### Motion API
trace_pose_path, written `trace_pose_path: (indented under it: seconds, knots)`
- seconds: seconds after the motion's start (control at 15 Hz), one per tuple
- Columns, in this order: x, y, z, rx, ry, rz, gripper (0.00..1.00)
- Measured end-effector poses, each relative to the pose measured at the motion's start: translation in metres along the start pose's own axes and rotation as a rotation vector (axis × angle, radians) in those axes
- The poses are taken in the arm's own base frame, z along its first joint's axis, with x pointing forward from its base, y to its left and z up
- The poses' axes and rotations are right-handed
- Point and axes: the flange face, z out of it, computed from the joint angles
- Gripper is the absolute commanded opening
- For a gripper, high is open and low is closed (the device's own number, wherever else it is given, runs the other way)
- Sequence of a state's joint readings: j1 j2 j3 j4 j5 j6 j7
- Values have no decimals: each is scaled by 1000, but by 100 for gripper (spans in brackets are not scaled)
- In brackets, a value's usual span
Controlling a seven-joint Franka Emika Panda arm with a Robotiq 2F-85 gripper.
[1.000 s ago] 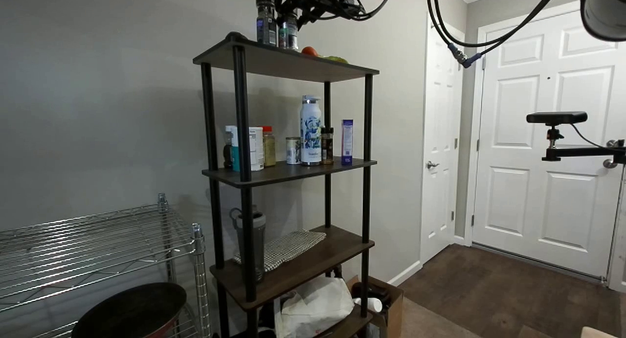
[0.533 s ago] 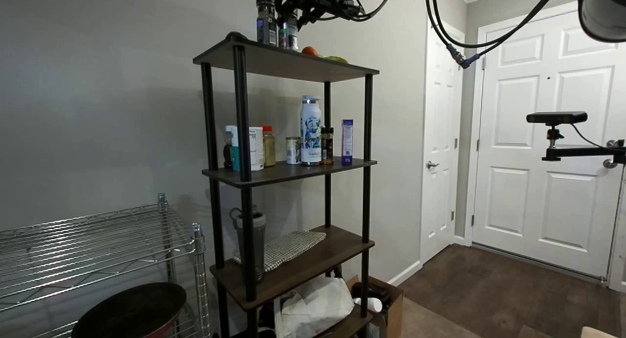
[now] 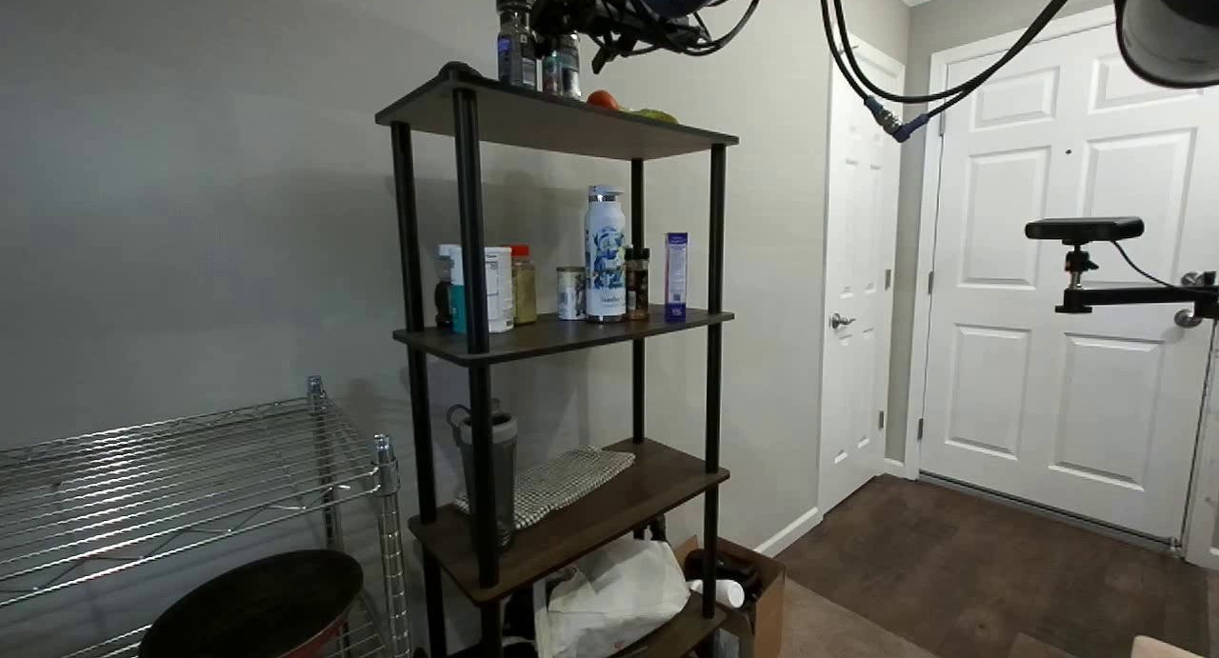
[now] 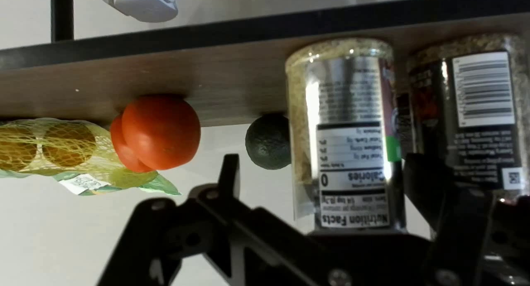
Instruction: Remove the spice shaker from the second shelf and put it on the first shelf to the left
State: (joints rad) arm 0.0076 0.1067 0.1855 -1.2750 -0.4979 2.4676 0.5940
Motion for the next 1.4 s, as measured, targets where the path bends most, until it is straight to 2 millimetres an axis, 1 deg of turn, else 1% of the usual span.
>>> trace_pose_path:
  seconds: [0.47, 0.67, 1.07, 1.4]
  knots:
    - [-4, 6, 7, -13, -11, 1, 100]
    - [-7, 6, 5, -11, -12, -4, 100]
    - [-17, 4, -17, 6, 8, -24, 100]
    - [-35, 9, -30, 5, 2, -44, 100]
